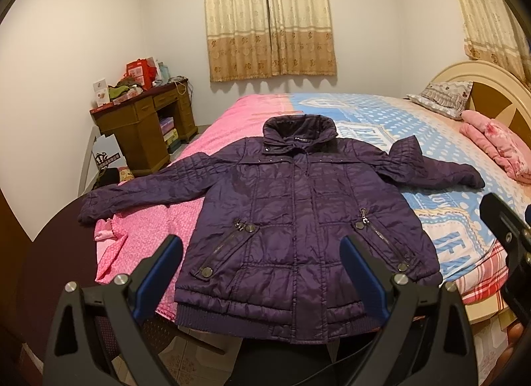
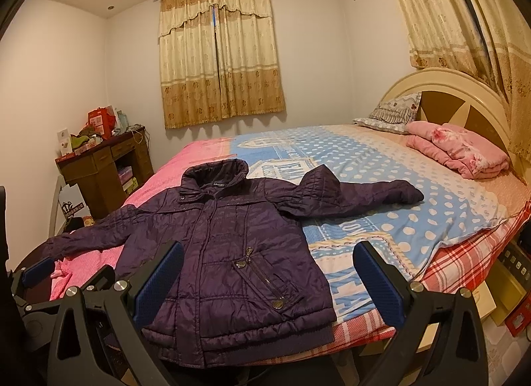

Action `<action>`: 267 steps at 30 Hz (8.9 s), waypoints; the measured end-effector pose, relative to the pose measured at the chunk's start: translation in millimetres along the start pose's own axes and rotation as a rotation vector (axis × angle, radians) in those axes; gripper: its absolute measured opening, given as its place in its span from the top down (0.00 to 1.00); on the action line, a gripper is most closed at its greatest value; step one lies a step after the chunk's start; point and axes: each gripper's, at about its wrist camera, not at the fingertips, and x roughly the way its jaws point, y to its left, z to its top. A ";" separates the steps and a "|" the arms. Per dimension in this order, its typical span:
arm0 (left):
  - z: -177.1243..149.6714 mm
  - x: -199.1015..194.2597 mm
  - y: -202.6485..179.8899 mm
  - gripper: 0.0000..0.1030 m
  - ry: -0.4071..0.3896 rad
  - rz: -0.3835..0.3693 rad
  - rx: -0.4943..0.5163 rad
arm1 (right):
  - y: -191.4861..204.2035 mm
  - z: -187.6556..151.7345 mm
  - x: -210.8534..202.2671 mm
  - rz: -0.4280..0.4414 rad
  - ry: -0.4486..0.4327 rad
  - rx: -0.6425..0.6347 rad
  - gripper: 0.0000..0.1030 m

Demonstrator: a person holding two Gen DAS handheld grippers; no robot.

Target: Fold large clothes

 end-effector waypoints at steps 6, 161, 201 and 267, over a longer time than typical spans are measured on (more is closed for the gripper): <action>-0.5 1.0 1.1 0.05 0.003 -0.001 -0.001 | -1.5 0.3 2.5 0.005 0.011 0.009 0.01; 17.8 186.4 172.6 0.05 0.153 0.127 -0.286 | 89.7 96.1 358.4 0.509 0.346 -0.150 0.82; 21.1 222.2 303.6 0.01 0.107 0.425 -0.673 | -86.0 56.0 410.8 0.300 0.371 0.110 0.83; -31.5 241.4 399.4 0.10 0.091 0.621 -1.369 | -97.3 48.9 414.0 0.344 0.358 0.195 0.82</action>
